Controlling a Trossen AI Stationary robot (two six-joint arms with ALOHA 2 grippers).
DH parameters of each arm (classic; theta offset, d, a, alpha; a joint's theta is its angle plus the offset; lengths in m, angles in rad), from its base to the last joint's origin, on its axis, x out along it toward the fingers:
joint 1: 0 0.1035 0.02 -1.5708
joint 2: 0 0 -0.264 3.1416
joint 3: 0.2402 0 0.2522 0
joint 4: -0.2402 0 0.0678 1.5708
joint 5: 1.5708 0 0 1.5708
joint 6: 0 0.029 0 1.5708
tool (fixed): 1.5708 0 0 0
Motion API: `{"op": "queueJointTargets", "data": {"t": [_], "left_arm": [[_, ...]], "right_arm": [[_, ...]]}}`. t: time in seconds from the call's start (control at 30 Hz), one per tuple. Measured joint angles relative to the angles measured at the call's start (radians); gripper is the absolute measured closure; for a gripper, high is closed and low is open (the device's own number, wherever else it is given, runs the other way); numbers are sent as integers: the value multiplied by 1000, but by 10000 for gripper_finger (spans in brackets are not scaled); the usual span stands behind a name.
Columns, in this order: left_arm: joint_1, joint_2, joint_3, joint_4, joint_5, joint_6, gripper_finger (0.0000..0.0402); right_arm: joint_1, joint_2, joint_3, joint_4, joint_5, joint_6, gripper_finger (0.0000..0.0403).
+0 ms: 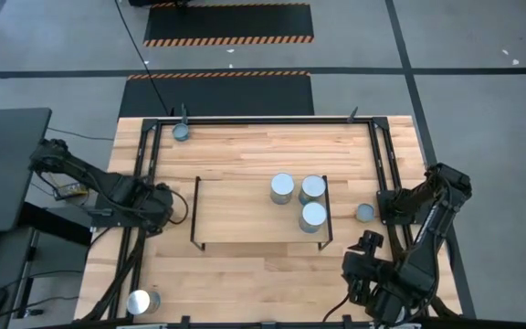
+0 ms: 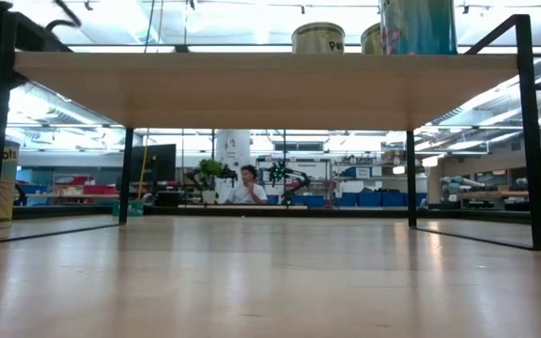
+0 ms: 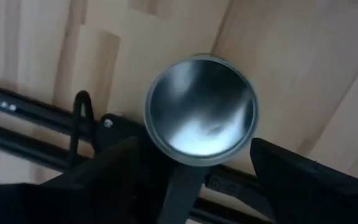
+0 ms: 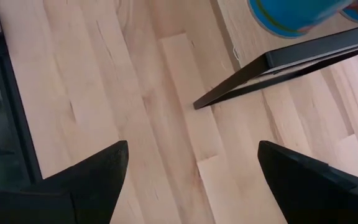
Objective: Pick and place cans onto a shelf
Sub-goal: Put the canned carrots on the shelf
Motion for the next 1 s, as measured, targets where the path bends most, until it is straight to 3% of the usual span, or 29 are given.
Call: {"op": "queueJointTargets", "data": {"t": [0.23,0.53,0.8,1.0], "left_arm": [[68,-16,2,12,-12,31,86],[294,19,19,37,137,23,86],[381,18,19,36,156,-107,86],[402,18,19,35,161,-106,103]], "right_arm": [[-35,0,0,2,-5,-20,36],[-80,0,0,3,-14,-75,36],[-71,0,0,10,-13,-86,36],[-58,0,0,14,-7,-90,36]]}}
